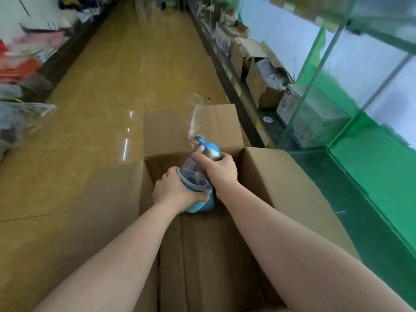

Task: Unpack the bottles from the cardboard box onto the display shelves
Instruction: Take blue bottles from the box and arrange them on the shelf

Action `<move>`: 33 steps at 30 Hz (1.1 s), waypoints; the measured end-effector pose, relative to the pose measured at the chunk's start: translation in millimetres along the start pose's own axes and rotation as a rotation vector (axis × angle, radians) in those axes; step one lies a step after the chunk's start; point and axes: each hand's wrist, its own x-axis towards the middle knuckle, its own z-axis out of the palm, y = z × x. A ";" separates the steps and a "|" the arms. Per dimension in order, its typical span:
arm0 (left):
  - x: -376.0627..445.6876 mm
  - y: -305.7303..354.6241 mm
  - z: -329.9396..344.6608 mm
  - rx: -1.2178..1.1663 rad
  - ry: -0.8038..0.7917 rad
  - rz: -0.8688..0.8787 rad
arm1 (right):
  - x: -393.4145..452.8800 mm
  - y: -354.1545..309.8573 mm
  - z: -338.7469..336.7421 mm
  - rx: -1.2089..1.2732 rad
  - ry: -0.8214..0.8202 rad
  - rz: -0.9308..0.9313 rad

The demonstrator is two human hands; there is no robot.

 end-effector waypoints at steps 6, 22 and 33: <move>-3.8 39.5 -52.9 -0.186 0.101 0.133 | -9.6 -73.9 -18.4 -0.048 -0.162 -0.111; 6.0 170.8 -243.0 -0.480 0.261 0.286 | -41.4 -345.6 -26.4 -0.305 -0.204 -0.364; -75.6 315.5 -499.0 -0.569 0.190 0.285 | -163.4 -618.1 -52.2 -0.385 -0.172 -0.533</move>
